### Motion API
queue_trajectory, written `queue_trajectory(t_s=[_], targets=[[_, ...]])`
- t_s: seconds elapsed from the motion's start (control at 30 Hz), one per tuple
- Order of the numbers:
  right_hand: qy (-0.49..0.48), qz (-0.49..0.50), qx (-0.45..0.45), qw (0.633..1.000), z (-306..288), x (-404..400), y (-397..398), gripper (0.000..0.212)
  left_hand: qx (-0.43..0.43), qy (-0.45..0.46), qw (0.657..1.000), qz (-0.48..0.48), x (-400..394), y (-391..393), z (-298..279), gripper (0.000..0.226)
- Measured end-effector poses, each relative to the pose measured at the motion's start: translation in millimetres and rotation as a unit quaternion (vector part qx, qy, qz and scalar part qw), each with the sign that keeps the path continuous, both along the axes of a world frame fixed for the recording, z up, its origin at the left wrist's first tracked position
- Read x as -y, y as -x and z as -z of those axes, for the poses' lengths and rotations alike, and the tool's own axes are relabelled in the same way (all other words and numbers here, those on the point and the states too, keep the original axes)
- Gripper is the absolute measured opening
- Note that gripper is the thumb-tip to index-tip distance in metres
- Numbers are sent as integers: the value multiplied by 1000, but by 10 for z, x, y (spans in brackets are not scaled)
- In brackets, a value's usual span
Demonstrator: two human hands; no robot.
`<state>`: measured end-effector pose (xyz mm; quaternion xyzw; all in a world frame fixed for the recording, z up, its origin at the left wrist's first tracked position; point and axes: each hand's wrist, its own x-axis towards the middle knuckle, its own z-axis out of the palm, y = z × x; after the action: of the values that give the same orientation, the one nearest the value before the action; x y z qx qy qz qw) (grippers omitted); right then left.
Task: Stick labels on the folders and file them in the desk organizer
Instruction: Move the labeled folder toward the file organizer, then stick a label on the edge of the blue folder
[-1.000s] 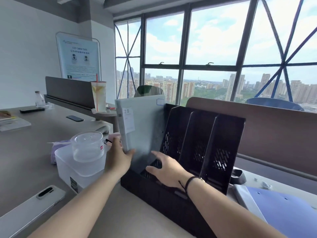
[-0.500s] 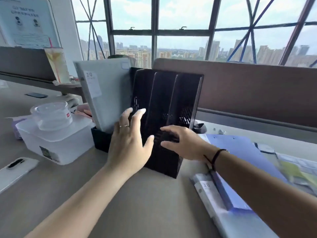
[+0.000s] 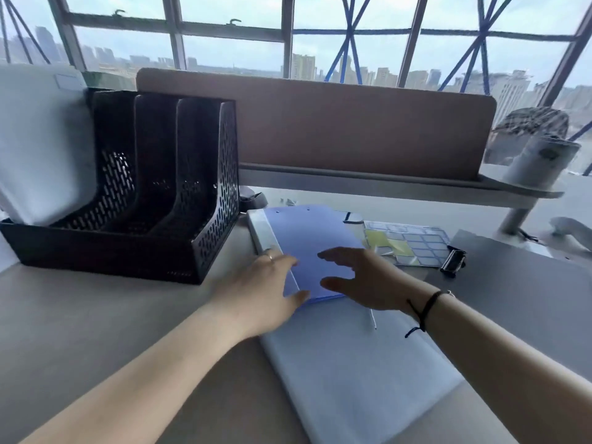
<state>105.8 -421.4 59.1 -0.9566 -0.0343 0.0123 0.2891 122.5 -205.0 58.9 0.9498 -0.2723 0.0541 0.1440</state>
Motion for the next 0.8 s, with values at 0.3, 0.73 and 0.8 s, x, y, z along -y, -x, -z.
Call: queue_trajectory(t_s=[0.3, 0.73, 0.8], targets=[[151, -20, -8, 988, 484, -24, 379, 71, -71, 85, 994, -22, 77, 236, 483, 98], [175, -15, -19, 984, 497, -359, -36, 87, -182, 19, 982, -49, -287, 3, 355, 127], [176, -13, -16, 984, 526, -373, -43, 86, -186, 17, 981, -47, -282, -24, 326, 130]])
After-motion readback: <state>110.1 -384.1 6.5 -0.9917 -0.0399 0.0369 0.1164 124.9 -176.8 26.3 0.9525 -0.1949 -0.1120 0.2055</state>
